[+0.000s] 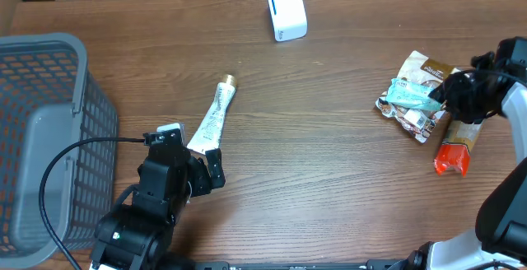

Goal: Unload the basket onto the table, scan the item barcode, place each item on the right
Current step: 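Carry the teal packet right and drop it on the bread bag, then move the right gripper left to the white tube's gold cap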

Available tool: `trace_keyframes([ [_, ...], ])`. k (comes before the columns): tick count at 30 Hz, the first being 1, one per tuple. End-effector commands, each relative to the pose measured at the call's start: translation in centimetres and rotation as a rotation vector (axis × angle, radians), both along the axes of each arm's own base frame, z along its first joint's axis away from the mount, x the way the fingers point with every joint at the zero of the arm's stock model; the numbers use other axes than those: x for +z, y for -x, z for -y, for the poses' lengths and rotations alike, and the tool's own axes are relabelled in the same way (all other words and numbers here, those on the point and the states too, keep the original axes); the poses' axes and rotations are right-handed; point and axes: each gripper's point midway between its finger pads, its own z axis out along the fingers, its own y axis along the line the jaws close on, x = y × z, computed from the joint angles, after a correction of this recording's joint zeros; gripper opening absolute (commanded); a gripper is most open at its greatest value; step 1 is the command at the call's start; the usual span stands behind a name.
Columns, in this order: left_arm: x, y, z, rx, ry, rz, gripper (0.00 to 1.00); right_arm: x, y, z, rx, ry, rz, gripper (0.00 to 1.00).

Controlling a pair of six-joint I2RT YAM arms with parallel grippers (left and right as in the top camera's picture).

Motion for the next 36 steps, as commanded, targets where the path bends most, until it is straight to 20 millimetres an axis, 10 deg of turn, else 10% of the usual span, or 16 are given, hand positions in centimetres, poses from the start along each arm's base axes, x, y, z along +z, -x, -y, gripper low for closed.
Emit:
trace_keyframes([
  [1,0.1,-0.1,-0.2,0.021,0.003,0.006,0.99,5.8,-1.9,-0.1,0.015,0.022,0.113,0.54],
  [5,0.1,-0.1,-0.2,0.021,0.003,0.006,1.00,10.3,-2.4,-4.0,0.107,-0.053,0.173,0.73],
  [7,0.1,-0.1,-0.2,0.021,0.003,0.006,1.00,11.6,-3.0,-7.6,0.196,-0.132,0.218,0.99],
  [14,0.1,-0.1,-0.2,0.021,0.003,0.006,1.00,13.0,-4.8,-20.8,0.523,-0.293,0.365,1.00],
  [26,0.1,-0.1,-0.2,0.021,0.003,0.006,1.00,4.7,-5.5,-38.9,0.508,-0.236,0.283,0.85],
  [36,0.1,-0.1,-0.2,0.021,0.003,0.006,1.00,-3.4,-3.7,-46.9,0.529,-0.184,0.258,0.78],
])
